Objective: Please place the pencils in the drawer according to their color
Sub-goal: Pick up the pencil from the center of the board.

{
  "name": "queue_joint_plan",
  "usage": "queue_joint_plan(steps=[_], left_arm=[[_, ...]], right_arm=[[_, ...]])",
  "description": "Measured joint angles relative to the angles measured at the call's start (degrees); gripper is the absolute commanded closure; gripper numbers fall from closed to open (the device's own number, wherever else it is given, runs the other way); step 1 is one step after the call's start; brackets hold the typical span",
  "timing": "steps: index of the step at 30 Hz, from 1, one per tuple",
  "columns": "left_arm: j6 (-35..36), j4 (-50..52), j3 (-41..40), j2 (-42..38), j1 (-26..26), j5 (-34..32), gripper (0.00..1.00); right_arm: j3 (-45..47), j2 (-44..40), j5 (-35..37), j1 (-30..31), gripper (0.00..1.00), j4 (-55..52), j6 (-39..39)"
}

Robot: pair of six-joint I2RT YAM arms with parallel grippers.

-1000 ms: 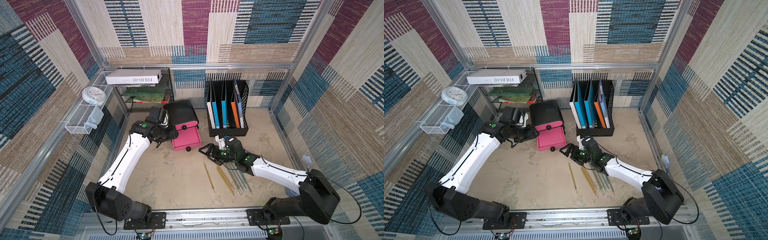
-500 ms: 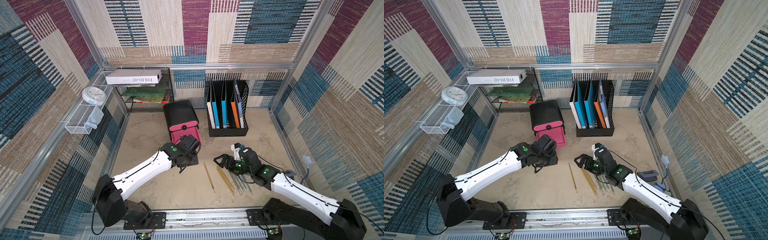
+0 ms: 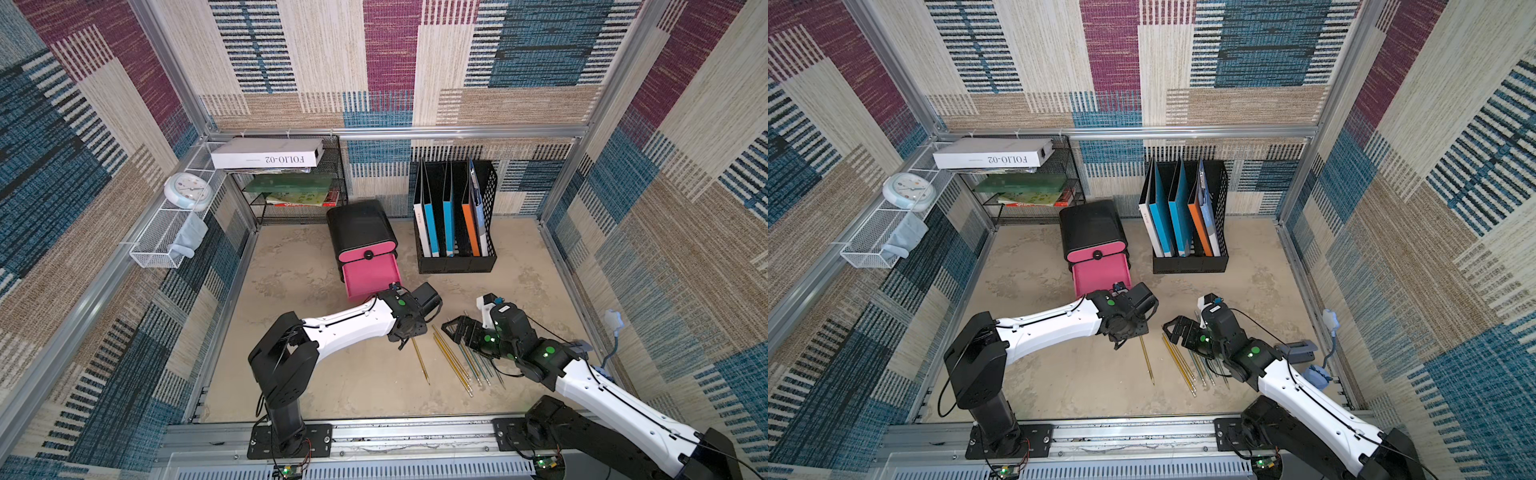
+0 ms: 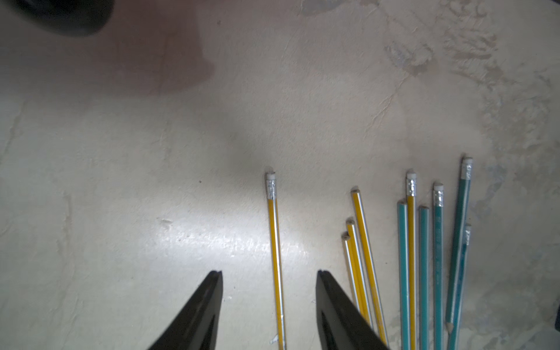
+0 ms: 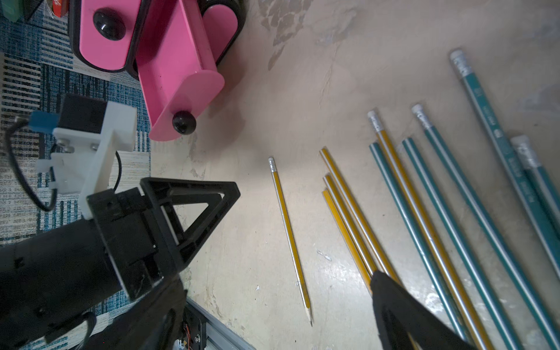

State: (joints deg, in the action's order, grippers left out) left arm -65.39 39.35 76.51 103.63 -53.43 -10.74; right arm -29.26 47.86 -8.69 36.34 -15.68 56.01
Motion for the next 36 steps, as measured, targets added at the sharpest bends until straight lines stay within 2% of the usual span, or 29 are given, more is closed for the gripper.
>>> queue_joint_plan(steps=[7,28,36], left_arm=[[-0.2,-0.7,3.1,4.8,0.2,-0.1,0.48],[-1.7,-0.9,4.2,10.1,2.6,0.2,0.55],[-3.0,-0.3,4.9,11.9,3.2,0.3,0.64]], right_arm=[[2.6,-2.4,-2.1,-0.4,0.01,-0.3,0.8],[3.7,-5.1,-3.6,-0.8,0.01,-0.3,3.4],[3.5,-5.1,-3.6,-0.9,0.01,-0.2,3.5]])
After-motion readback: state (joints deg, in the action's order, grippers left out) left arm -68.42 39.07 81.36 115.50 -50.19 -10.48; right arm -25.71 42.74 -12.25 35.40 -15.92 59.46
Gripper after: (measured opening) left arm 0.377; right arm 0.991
